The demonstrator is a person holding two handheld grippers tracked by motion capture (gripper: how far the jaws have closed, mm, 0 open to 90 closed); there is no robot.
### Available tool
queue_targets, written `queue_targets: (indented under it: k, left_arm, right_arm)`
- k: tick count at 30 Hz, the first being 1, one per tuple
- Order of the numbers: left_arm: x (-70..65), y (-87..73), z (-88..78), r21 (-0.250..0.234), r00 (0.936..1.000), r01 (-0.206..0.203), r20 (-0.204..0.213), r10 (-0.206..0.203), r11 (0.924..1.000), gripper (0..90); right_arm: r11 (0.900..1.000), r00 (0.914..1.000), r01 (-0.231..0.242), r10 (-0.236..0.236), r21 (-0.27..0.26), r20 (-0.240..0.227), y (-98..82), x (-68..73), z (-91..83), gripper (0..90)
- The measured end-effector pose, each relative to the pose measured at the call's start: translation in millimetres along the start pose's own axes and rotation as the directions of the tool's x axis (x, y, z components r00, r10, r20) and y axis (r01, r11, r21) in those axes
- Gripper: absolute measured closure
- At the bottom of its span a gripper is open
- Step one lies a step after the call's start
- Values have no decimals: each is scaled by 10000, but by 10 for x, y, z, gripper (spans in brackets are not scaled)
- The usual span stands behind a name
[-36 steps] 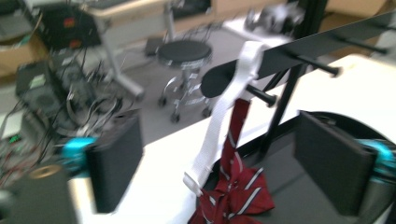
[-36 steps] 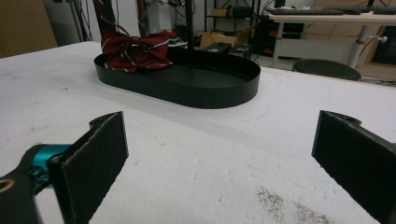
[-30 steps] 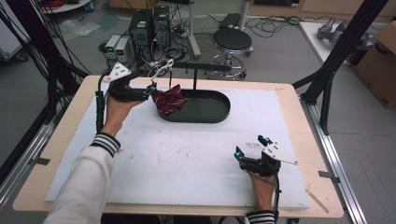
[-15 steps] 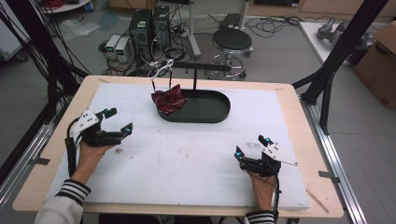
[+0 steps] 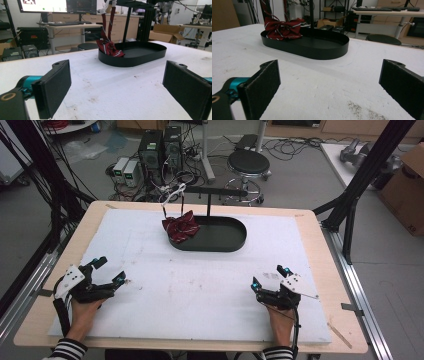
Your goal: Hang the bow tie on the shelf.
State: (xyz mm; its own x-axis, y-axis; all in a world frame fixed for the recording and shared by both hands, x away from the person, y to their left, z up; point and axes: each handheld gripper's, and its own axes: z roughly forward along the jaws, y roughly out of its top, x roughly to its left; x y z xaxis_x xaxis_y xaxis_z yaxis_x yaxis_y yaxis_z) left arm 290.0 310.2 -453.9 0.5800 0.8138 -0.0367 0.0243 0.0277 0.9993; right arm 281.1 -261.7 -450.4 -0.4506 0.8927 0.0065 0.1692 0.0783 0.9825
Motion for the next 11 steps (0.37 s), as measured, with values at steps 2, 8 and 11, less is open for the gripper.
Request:
queue_targets:
  k: [2, 8, 11]
  left_arm:
    - [-20, -3, 6, 12, 9997, -89, -213, 89, 10000, 88]
    - [-40, -14, -14, -209, 9990, -220, -385, 212, 9995, 91]
    - [-60, -19, -29, -337, 9979, -386, -533, 367, 9987, 92]
  right_arm:
    - [10000, 10000, -72, 72, 23, -21, -1, 0, -4, 25]
    - [10000, 10000, -54, 54, -2, -16, -2, 1, -2, 25]
    - [10000, 10000, 0, 0, 5, -21, -2, 2, -1, 25]
